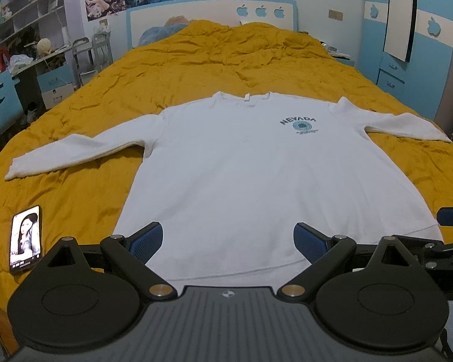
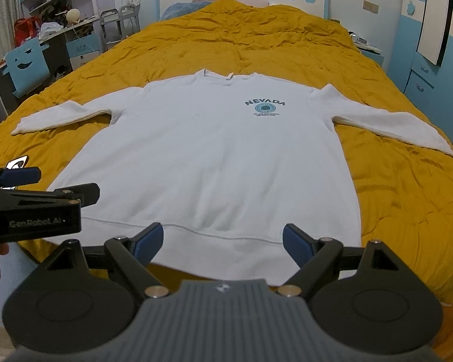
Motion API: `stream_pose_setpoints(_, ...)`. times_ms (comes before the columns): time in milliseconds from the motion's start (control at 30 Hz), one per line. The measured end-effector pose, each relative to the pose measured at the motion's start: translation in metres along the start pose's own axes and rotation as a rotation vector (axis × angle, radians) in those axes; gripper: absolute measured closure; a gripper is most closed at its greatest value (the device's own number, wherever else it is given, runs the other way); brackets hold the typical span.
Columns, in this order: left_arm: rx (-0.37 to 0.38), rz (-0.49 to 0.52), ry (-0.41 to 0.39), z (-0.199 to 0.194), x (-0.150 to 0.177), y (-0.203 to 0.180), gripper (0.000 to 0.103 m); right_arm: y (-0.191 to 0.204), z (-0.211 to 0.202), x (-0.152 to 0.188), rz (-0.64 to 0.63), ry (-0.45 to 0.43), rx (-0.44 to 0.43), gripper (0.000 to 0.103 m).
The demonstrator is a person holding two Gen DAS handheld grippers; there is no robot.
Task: Fold small clothes
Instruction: 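Grasp the sleeve cuff with the left gripper and lift it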
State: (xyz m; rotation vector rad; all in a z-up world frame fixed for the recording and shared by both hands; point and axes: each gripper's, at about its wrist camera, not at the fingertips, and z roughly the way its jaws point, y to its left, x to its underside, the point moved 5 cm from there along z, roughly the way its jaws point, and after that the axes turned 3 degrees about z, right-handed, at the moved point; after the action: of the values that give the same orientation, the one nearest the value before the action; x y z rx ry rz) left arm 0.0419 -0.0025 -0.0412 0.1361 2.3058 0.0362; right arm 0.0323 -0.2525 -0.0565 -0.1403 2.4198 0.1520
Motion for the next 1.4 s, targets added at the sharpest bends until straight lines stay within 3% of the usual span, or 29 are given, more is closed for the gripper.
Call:
stream_pose_setpoints(300,0.021,-0.067,-0.011,0.016,-0.024,0.02,0.0,-0.015,0.013,-0.025,0.057,-0.082,0.004,0.021)
stream_pose_setpoints(567,0.031,-0.212,-0.026,0.048,-0.044,0.069,0.0,-0.03,0.04,-0.059,0.03,-0.212,0.026,0.021)
stream_pose_setpoints(700,0.011,-0.293,-0.058,0.065,-0.055,0.103,0.0,-0.038,0.062,-0.084,0.041,-0.232,0.025,0.021)
stream_pose_setpoints(833,-0.049,-0.374,-0.068,0.088,-0.07,0.142,0.0,-0.035,0.09,-0.108,0.073,-0.214,-0.013,0.021)
stream_pose_setpoints(933,-0.04,-0.428,-0.073,0.102,-0.081,0.173,0.0,-0.024,0.112,-0.119,0.074,-0.173,-0.034,0.021)
stream_pose_setpoints(1067,-0.118,-0.537,-0.102,0.116,-0.088,0.231,0.0,-0.008,0.145,-0.127,0.055,-0.105,-0.033,0.021)
stream_pose_setpoints(1267,-0.149,-0.783,-0.137,0.129,-0.074,0.333,0.0,-0.006,0.189,-0.143,0.078,-0.055,-0.014,0.023)
stream_pose_setpoints(1400,-0.214,-0.944,-0.138,0.141,-0.055,0.396,0.001,-0.001,0.217,-0.15,0.09,-0.016,-0.012,0.032)
